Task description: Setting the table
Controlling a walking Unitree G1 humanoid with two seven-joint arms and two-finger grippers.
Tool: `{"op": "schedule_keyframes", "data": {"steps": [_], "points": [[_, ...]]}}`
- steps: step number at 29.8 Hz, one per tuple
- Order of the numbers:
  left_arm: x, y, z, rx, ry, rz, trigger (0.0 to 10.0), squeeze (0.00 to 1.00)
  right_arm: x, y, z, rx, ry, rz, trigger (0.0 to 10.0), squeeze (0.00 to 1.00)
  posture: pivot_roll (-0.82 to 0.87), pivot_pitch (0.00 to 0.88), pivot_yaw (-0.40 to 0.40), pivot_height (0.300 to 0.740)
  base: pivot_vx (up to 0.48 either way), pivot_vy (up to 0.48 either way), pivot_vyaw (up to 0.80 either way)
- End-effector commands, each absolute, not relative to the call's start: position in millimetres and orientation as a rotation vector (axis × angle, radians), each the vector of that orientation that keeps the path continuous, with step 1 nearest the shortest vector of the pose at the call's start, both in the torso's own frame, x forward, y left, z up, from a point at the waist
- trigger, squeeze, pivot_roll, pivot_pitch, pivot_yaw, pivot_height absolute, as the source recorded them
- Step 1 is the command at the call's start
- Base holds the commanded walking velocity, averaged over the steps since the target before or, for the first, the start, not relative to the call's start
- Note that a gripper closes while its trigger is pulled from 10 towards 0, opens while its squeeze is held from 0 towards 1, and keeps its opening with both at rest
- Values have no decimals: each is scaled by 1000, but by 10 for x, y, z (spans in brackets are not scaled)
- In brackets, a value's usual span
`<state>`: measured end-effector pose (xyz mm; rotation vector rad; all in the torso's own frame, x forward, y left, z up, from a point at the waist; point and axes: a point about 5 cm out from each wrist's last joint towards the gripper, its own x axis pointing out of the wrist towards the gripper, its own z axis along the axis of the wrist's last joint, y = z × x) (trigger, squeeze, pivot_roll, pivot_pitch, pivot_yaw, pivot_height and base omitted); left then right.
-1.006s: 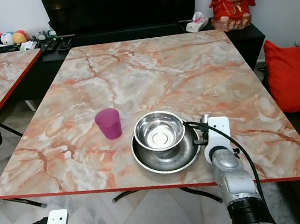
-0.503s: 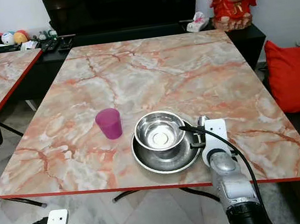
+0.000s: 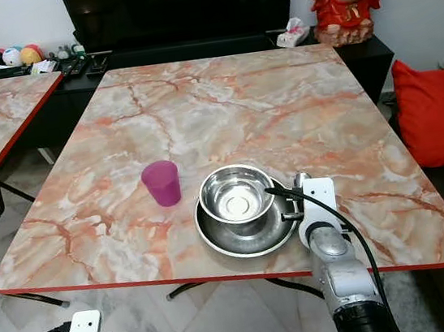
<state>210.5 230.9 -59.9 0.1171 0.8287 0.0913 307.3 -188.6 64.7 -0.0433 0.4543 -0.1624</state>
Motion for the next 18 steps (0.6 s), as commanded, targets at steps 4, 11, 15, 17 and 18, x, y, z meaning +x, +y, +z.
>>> {"op": "schedule_keyframes", "data": {"steps": [4,11,15,17,18], "points": [[2094,2321,-605,119,838,96,10000,0,3023,-1865,589,-44,482,-165,10000,392,2,0,45,740,0,0,0],[2096,2322,-603,121,837,97,10000,0,3025,-1880,596,-45,481,-170,10000,541,2,0,44,740,0,0,0],[2090,2327,-605,123,837,98,10000,0,3019,-1907,596,-48,482,-178,10000,533,2,0,45,740,0,0,0],[2089,2330,-605,124,838,98,10000,0,3018,-1911,597,-48,481,-180,10000,514,2,0,45,740,0,0,0],[2088,2331,-605,125,838,98,10000,0,3019,-1911,598,-49,481,-181,10000,482,2,0,45,740,0,0,0]]}}
